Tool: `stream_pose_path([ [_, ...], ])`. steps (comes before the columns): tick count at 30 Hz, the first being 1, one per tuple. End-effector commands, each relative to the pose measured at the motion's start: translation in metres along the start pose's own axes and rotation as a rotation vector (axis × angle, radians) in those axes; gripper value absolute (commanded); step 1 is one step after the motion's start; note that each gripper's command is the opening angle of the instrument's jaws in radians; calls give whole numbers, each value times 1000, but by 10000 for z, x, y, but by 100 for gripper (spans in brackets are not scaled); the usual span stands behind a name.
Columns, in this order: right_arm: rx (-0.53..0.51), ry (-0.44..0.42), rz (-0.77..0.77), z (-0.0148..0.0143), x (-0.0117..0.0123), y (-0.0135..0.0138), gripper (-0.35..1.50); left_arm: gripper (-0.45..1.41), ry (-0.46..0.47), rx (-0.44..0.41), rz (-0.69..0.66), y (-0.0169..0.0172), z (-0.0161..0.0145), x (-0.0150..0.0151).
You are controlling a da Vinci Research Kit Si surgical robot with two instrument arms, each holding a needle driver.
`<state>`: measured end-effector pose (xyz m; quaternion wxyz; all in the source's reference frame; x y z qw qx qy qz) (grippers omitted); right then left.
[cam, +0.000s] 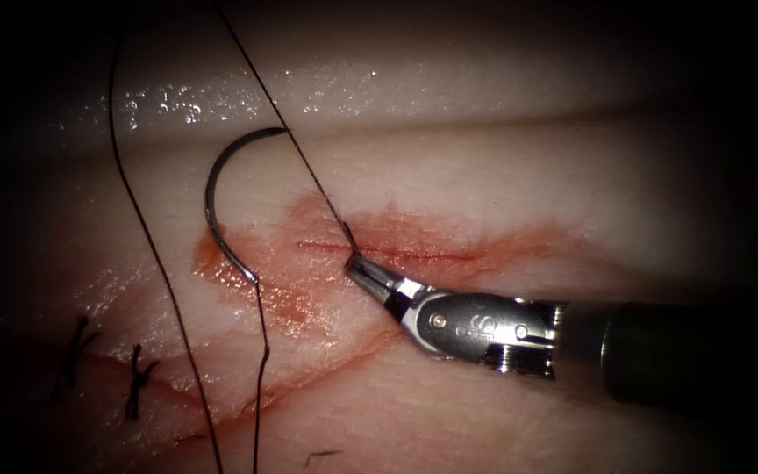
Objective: Wound Closure
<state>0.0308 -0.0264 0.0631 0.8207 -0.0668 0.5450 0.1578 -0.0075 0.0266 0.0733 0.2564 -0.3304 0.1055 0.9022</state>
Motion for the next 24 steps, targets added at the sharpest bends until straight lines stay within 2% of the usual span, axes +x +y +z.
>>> stream_pose_path([
  [1,6,6,-5,15,3,-5,-35,-45,10,10,-1,-3,8,3],
  [7,14,13,33,22,6,-8,-35,-45,31,41,-6,-5,1,6],
  [8,-20,-7,89,22,8,-6,29,-45,29,44,-7,-1,-1,5],
  [9,-28,-8,120,22,9,-4,52,-45,27,46,-7,1,-2,5],
  [10,-28,-8,120,22,9,-4,52,-45,27,46,-7,1,-2,5],
  [11,-38,-2,195,21,11,-1,96,-45,23,51,-2,5,-5,5],
  [13,-54,20,232,22,13,0,121,-45,28,49,-5,10,-8,5],
  [16,-92,65,265,22,16,2,146,-45,37,43,-1,18,-13,4],
  [22,-102,71,247,20,21,5,146,-45,76,32,-6,34,-26,7],
  [24,-100,65,177,16,26,10,131,-45,125,18,-27,43,-38,14],
])
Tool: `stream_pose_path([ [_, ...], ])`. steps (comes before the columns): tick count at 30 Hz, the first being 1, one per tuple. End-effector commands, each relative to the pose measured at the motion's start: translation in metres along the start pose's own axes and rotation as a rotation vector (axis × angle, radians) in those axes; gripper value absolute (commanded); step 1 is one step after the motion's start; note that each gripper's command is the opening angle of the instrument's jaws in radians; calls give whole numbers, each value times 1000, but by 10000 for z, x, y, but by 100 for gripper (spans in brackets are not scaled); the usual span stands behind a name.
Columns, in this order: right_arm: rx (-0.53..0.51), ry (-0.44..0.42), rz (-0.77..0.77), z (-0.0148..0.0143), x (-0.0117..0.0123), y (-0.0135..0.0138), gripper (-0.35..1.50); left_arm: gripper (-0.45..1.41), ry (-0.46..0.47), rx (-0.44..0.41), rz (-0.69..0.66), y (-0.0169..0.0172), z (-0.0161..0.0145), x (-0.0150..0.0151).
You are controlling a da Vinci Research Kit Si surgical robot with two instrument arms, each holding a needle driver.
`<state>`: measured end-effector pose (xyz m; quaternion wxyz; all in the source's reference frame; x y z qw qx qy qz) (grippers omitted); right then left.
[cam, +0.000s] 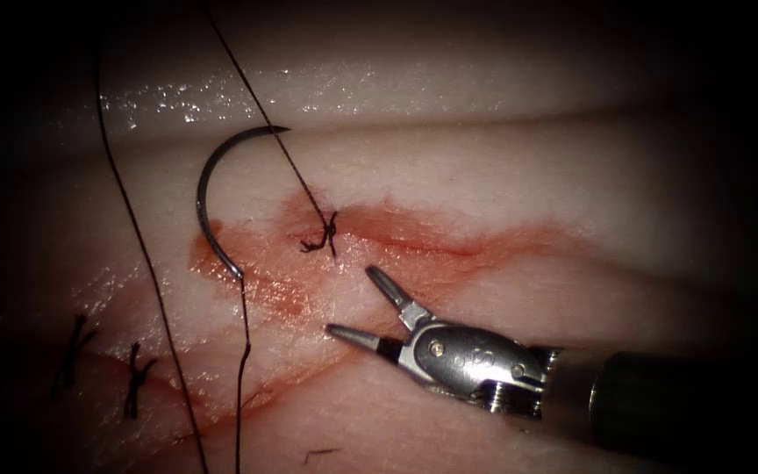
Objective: Wound Closure
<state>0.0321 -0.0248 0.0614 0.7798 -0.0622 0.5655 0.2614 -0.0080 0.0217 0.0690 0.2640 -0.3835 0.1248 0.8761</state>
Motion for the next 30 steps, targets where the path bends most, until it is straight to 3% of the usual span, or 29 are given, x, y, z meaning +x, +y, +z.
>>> stream_pose_path([
  [1,18,6,-22,6,5,2,118,-45,17,-4,-9,3,6,5],
  [2,36,11,-24,5,8,5,101,-45,34,-9,-17,5,2,9],
  [5,35,5,-34,5,19,15,89,-45,66,-21,-36,11,-7,21],
  [10,-16,-63,-5,15,47,42,39,-45,133,-55,-82,33,-29,61],
  [13,7,-116,64,21,55,49,-35,-45,154,-76,-85,48,-38,80],
  [17,26,-119,168,28,60,54,-35,-45,170,-81,-71,59,-47,98],
  [18,30,-135,206,34,61,56,-6,-45,177,-82,-70,64,-52,108],
  [19,28,-144,235,37,60,58,2,-45,186,-83,-64,67,-56,115],
  [23,15,-146,298,48,55,66,73,-45,199,-85,-60,75,-67,135],
  [27,9,-145,325,56,51,74,89,-45,205,-89,-45,82,-73,146],
  [30,-4,-140,347,67,42,78,118,-45,210,-89,-38,89,-76,154],
])
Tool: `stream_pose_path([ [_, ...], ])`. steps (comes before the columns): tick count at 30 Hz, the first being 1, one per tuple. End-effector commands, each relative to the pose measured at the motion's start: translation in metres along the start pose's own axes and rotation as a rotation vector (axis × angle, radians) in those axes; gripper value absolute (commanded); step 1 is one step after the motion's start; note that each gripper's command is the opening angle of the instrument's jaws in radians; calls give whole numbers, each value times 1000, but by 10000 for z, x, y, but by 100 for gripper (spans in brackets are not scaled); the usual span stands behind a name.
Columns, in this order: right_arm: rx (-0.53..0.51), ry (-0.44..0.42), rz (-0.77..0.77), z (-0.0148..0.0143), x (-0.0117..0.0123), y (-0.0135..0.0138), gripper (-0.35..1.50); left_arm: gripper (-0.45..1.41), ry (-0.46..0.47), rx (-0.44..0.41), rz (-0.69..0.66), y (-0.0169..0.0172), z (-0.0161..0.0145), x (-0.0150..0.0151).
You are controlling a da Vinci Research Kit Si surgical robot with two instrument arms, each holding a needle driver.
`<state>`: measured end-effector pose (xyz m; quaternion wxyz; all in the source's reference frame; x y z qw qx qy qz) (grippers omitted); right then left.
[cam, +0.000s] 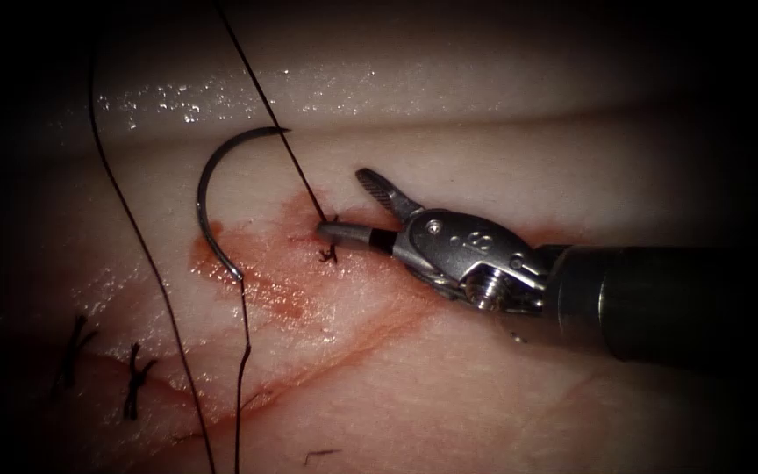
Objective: Wound Closure
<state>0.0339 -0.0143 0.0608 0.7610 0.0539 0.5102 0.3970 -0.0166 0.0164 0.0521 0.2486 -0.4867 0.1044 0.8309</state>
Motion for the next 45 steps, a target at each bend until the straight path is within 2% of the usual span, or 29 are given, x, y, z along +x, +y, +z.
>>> stream_pose_path([
  [1,-3,5,9,16,-5,-1,123,-45,2,2,0,1,9,-1],
  [10,-3,11,13,41,-7,-7,125,-45,20,3,8,16,17,2],
  [20,25,19,20,58,-5,-11,125,-45,30,-6,3,25,11,13],
  [23,24,22,18,66,-6,-11,130,-45,44,-18,0,27,11,18],
  [33,59,35,7,90,-11,-22,125,-45,74,-40,-8,31,16,23],
  [37,91,36,-3,97,-14,-22,98,-45,74,-41,-2,32,13,25],
  [38,92,33,-4,97,-15,-22,74,-45,75,-41,-2,33,13,25],
  [39,94,28,-5,97,-17,-23,24,-45,75,-41,-2,33,12,25],
  [40,82,13,-19,96,-18,-24,-35,-45,75,-41,-2,34,12,26],
  [41,64,-13,-31,96,-18,-26,-35,-45,75,-42,-2,35,11,27],
  [45,20,-20,-29,93,-16,-28,-35,-45,76,-41,3,36,10,28],
])
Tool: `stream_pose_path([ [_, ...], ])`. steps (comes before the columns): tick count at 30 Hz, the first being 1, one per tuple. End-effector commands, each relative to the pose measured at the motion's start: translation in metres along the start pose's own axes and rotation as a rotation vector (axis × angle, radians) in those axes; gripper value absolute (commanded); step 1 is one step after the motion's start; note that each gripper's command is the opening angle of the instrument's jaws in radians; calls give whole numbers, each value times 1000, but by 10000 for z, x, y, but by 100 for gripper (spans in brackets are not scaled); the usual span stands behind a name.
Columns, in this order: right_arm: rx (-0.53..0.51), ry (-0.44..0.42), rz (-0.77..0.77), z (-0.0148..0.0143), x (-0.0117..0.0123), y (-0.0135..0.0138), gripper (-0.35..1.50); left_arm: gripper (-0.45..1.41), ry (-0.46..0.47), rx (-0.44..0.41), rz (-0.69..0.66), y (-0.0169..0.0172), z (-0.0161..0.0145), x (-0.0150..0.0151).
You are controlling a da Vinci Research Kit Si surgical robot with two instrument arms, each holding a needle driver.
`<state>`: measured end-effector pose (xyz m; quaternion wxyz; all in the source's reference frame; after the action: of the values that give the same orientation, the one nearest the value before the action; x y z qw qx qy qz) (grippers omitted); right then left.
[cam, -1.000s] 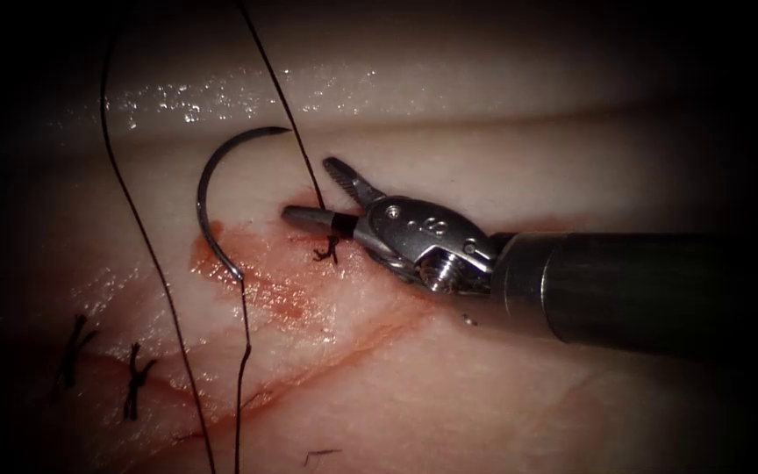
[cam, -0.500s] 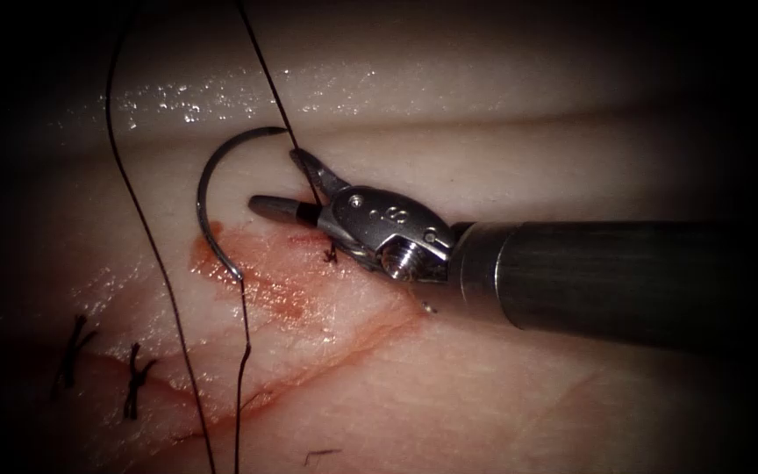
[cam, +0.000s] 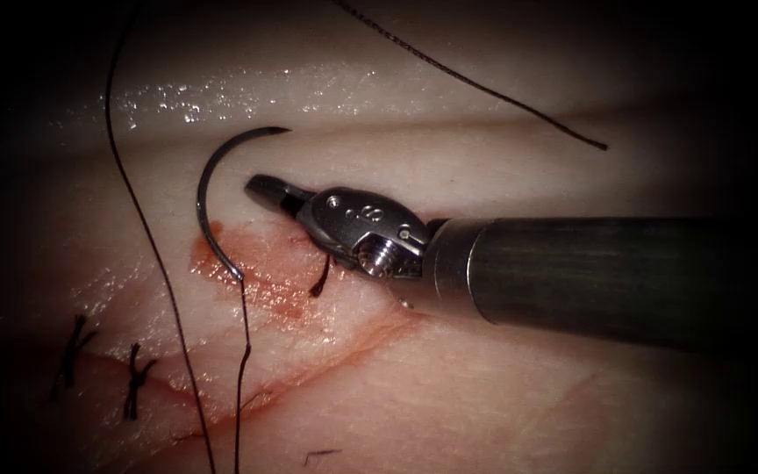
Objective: Wound Closure
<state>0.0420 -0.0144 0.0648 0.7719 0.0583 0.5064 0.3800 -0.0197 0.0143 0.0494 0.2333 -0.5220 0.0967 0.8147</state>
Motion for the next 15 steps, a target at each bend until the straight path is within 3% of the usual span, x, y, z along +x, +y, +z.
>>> stream_pose_path([
  [1,0,2,0,8,1,-3,-35,-45,2,0,1,0,8,-2],
  [5,23,44,-41,-4,6,1,-35,-45,-2,2,-1,-3,9,-2],
  [6,25,66,-41,-8,6,2,-10,-45,-1,1,-2,-4,9,-2],
  [7,30,94,-40,-15,7,4,31,-45,-3,2,-2,-5,10,-3],
  [8,37,102,-40,-22,7,5,39,-45,-4,3,-2,-6,11,-4],
  [10,36,111,-39,-37,6,7,74,-45,-19,16,6,-6,9,-7],
  [11,31,121,-38,-49,5,10,81,-45,-25,20,9,-5,7,-9],
  [15,1,122,-41,-91,-3,22,66,-45,-59,47,26,-1,-10,-24],
])
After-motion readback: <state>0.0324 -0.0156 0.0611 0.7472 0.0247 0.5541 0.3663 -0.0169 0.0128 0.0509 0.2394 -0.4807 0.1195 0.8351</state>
